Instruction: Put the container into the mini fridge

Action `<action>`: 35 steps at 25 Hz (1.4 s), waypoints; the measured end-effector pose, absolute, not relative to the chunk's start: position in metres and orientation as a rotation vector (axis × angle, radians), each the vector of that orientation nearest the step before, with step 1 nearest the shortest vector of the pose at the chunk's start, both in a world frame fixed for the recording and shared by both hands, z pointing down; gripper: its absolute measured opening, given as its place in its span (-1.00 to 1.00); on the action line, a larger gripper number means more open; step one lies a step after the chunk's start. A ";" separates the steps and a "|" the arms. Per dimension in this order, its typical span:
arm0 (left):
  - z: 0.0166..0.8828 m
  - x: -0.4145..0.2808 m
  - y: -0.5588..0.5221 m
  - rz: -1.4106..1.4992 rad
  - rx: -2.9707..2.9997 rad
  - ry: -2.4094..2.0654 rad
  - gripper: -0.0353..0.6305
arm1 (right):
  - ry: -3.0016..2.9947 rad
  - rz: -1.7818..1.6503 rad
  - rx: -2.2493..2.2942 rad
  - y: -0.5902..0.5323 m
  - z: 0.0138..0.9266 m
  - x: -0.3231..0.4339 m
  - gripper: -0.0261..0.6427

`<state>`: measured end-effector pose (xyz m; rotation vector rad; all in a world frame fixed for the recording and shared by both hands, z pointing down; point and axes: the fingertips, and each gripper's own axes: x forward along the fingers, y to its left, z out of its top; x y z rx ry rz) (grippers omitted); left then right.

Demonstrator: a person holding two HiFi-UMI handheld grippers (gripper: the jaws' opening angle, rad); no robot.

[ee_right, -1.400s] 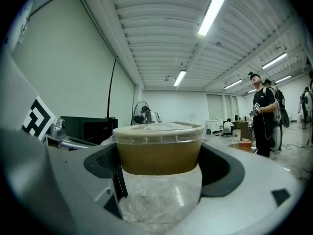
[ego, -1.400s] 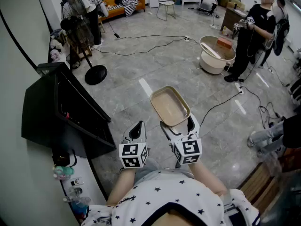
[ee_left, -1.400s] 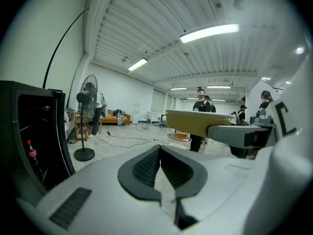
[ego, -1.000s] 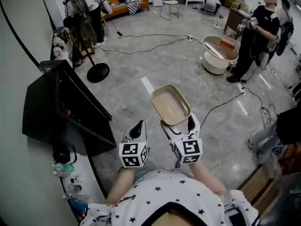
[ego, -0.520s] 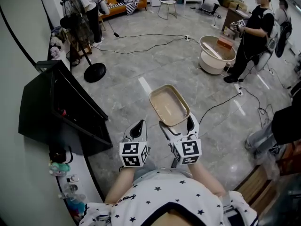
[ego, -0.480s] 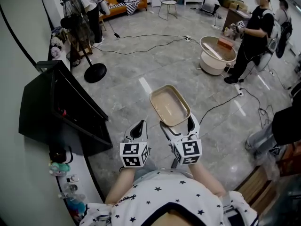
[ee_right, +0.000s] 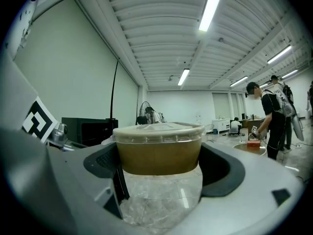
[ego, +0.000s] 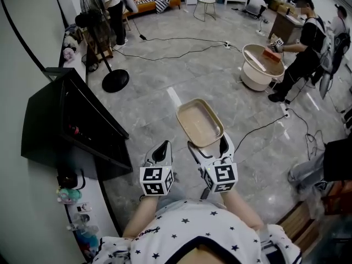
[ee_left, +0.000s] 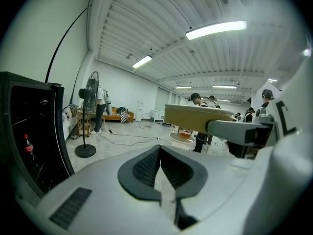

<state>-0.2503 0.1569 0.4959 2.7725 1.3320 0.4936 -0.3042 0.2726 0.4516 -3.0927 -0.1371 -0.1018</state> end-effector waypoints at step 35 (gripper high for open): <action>0.483 0.108 0.071 0.485 2.893 0.970 -0.86 | 0.274 -0.043 -3.101 0.195 0.418 0.081 0.57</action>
